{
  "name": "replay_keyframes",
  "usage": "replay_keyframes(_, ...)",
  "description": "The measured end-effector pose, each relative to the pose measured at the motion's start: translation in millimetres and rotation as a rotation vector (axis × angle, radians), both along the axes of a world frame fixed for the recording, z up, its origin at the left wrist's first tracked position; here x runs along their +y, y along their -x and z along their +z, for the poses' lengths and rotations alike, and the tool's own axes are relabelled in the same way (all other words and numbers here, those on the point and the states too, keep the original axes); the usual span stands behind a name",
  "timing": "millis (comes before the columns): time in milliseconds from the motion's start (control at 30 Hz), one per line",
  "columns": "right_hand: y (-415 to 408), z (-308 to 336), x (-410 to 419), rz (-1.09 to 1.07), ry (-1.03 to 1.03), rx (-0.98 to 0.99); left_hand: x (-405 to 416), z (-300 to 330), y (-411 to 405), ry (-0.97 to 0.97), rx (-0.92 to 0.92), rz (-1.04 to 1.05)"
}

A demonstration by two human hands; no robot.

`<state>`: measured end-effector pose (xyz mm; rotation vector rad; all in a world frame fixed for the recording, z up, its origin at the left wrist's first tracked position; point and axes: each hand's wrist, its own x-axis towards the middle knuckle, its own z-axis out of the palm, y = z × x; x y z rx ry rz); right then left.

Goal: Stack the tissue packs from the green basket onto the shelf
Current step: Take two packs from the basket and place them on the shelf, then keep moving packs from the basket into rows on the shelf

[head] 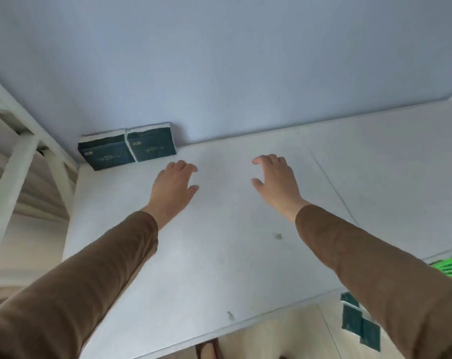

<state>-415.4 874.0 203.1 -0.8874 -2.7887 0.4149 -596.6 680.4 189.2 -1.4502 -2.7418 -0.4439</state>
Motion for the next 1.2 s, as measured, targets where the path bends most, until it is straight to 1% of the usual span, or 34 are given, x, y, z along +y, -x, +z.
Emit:
replay_keyframes(133, -127.8, 7.7, 23.9, -0.088, -0.024, -0.046, 69.2, 1.9, -115.3, -0.009, -0.044, -0.182)
replay_keyframes(267, -261.7, 8.2, 54.3, -0.172, -0.028, -0.013, 137.9, 6.6, -241.2, -0.051, -0.034, -0.346)
replay_keyframes(400, -389.7, 0.1, 86.9, -0.238, -0.013, -0.009, 197.3, 6.4, -363.4, -0.06, -0.042, -0.458)
replay_keyframes(533, -496.2, -11.7, 126.4, -0.326, 0.01, -0.052, 247.1, -1.1, -468.3, -0.051, -0.086, -0.559)
replay_keyframes(667, -573.8, -29.9, 174.6, -0.411, 0.077, -0.089, 297.8, -18.9, -546.4, -0.023, -0.144, -0.603)
replay_keyframes(900, -677.9, -83.1, 270.6, -0.547, 0.217, -0.147, 411.5, -75.1, -648.9, 0.084, -0.251, -0.688)
replay_keyframes(1033, -736.8, -118.0, 316.7, -0.688, 0.391, -0.107, 470.5, -109.2, -701.9, 0.16, -0.354, -0.714)
replay_keyframes(1200, -805.6, -166.3, 375.1, -0.903, 0.634, -0.044, 524.8, -154.4, -757.0, 0.345, -0.478, -0.641)
